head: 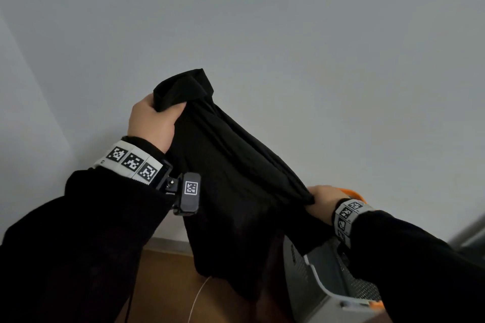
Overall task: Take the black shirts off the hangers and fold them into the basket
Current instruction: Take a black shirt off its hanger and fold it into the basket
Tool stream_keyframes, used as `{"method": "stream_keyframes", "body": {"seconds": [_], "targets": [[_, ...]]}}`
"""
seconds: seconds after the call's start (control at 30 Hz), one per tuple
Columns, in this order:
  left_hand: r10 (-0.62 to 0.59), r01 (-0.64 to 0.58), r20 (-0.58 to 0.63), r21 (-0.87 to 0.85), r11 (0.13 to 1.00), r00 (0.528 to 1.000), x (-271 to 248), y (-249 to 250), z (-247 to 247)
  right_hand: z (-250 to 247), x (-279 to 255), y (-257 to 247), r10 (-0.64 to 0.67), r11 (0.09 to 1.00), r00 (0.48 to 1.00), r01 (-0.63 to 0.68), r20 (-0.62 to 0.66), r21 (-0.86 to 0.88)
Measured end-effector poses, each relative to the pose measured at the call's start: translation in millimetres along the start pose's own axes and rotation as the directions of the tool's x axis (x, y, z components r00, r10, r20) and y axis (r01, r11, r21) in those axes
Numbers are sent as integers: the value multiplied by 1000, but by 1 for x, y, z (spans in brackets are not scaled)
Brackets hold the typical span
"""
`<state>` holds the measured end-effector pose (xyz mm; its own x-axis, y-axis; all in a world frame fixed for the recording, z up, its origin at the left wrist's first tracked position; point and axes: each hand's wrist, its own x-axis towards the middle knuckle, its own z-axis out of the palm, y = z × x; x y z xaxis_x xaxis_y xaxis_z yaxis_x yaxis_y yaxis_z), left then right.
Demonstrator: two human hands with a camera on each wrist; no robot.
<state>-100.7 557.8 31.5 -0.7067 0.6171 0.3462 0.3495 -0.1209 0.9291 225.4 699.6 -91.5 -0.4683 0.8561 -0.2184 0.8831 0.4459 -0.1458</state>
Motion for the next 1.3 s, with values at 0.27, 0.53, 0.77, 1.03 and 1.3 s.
{"method": "stream_keyframes", "body": {"seconds": [0.27, 0.53, 0.77, 1.03, 1.3], "targets": [[99, -99, -8, 33, 995, 995, -5, 34, 28, -8, 15, 56, 260, 961, 961, -249, -90, 119], [159, -158, -29, 39, 987, 987, -30, 77, 74, -19, 54, 127, 206, 882, 958, -92, -202, 461], [37, -11, -123, 202, 979, 992, -28, 73, 127, -25, 54, 205, 105, 556, 981, 78, -164, 827], [-192, 227, -225, 143, 963, 955, -40, 60, 163, -24, 72, 223, 230, 440, 955, -275, 188, 855], [-265, 243, -20, -343, 907, 964, -97, 127, 237, -23, 86, 256, 312, 177, 940, -201, 138, 963]]}}
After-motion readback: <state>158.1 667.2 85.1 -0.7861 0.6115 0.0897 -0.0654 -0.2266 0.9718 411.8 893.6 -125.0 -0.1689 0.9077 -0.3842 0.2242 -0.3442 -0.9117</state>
